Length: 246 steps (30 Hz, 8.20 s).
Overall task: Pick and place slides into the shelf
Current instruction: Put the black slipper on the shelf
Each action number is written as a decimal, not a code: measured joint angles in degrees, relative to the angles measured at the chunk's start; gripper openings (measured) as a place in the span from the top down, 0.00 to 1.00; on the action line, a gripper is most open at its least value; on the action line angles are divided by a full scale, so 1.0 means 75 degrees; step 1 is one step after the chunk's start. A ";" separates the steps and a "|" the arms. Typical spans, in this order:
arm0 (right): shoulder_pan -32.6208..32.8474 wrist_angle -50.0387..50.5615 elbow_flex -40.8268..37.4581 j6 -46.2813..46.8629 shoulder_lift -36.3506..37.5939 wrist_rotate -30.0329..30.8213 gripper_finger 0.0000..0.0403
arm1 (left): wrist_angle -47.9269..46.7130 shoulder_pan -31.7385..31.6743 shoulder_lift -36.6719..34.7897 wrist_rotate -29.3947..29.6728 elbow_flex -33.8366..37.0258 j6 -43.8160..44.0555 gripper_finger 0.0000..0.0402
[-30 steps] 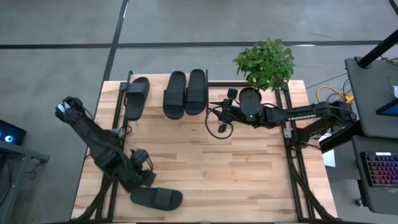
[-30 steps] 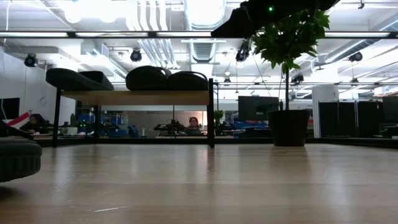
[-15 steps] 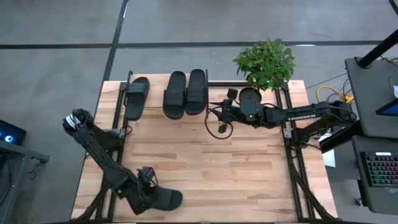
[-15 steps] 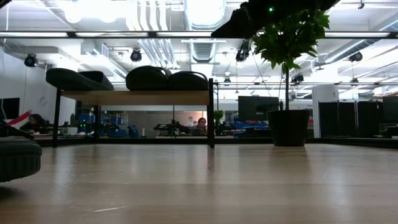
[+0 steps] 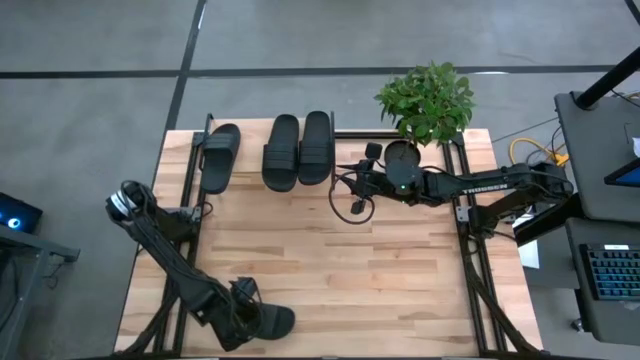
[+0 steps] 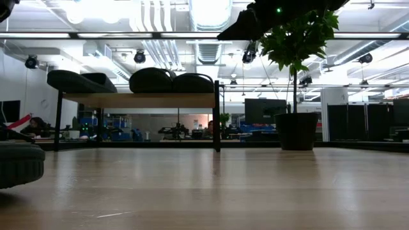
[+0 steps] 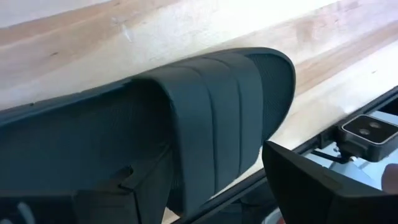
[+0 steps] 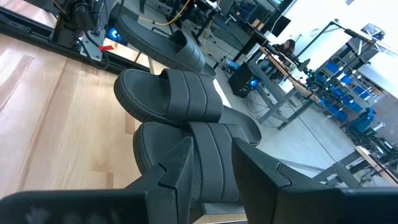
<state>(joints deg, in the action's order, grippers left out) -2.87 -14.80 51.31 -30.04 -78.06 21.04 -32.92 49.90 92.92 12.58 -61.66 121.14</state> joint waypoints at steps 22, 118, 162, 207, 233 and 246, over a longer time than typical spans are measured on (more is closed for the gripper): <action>0.0000 0.0002 0.0000 -0.0055 0.0000 -0.0001 0.75 | 0.2542 0.0009 0.0106 0.0589 0.1287 -0.0423 0.70; 0.3925 0.0036 0.0866 -0.7822 -0.1256 -0.0239 0.89 | 0.6366 -0.2010 -0.2130 0.3028 0.1409 -0.9442 1.00; 0.3934 0.0127 0.0064 -0.0111 0.1721 -0.0201 0.93 | 0.3502 -0.1627 -0.5219 0.4175 0.1596 -2.0645 0.48; 0.3966 -0.0790 0.0099 -0.0363 0.1716 -0.1862 0.93 | 0.6836 -0.2843 -0.5413 0.1402 0.2588 -2.1413 0.48; 0.3960 -0.0735 0.0090 -0.0256 0.1716 -0.1801 0.93 | 0.8730 -0.2938 -0.4693 0.0346 0.2822 -2.1606 0.48; 0.3960 -0.0691 0.0085 -0.0192 0.1716 -0.1801 0.93 | 0.9025 -0.3105 -0.4438 0.0348 0.2822 -2.1674 0.60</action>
<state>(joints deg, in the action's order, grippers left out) 26.83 -19.99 51.94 -31.48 -65.19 7.53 34.77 26.62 59.64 15.19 -40.49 -41.42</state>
